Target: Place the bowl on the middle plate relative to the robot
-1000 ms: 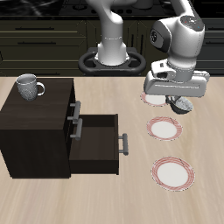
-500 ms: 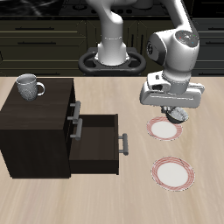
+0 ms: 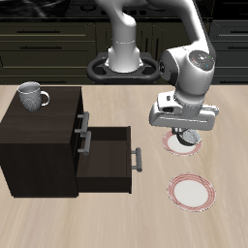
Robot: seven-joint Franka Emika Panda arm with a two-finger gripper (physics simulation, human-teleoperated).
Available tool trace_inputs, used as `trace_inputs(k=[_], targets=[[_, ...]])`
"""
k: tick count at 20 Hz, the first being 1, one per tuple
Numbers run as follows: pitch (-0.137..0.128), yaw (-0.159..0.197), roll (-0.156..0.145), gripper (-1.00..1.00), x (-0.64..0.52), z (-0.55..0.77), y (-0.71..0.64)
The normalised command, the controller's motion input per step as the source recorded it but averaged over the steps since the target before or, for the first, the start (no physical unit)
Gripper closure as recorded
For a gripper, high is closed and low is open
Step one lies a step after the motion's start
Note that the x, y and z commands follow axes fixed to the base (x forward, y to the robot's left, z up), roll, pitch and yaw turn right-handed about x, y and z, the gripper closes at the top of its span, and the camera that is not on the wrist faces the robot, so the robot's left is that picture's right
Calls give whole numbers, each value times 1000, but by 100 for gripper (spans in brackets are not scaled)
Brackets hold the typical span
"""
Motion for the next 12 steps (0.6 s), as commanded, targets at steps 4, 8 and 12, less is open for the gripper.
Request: trace_inputs(k=[4, 8, 12], targets=[[58, -27, -46, 100, 114, -205, -234], [63, -19, -25, -100, 51, -242, -124], [55, -22, -1, -100, -26, -119, -48]])
